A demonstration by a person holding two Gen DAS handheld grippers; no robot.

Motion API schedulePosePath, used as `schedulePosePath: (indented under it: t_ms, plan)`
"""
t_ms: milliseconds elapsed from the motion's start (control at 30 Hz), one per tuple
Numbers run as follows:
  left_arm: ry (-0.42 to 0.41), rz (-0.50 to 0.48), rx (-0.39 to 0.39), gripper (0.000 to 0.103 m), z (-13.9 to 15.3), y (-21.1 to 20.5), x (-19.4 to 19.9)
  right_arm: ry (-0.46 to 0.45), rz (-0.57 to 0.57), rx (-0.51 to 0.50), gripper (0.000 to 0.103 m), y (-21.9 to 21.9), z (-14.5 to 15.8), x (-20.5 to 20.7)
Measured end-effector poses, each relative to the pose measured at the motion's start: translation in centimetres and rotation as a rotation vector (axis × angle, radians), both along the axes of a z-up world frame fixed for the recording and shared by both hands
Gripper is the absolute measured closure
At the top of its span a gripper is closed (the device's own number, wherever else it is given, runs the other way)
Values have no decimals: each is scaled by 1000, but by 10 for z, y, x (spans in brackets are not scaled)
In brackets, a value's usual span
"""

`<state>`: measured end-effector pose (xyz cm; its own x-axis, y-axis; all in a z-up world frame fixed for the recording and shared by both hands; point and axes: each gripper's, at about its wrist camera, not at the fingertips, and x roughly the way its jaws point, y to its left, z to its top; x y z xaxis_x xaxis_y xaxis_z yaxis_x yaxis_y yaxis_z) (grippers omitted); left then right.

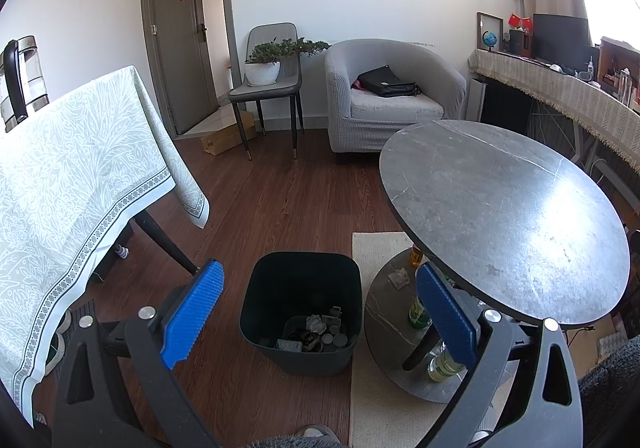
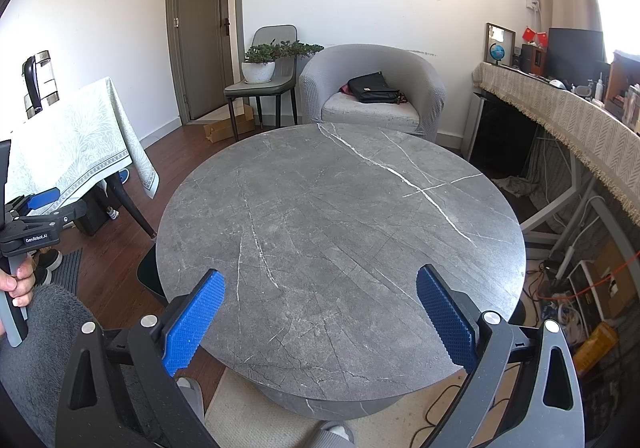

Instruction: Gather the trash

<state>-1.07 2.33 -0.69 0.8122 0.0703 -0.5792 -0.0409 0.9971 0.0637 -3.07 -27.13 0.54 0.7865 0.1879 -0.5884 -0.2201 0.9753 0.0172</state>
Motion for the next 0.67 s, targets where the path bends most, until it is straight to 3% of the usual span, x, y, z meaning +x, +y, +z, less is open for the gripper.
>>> schedulePosePath:
  t_ms: [667]
  plan:
    - [6, 1, 10, 4, -2, -4, 1, 1, -1, -2, 5, -2, -1, -1]
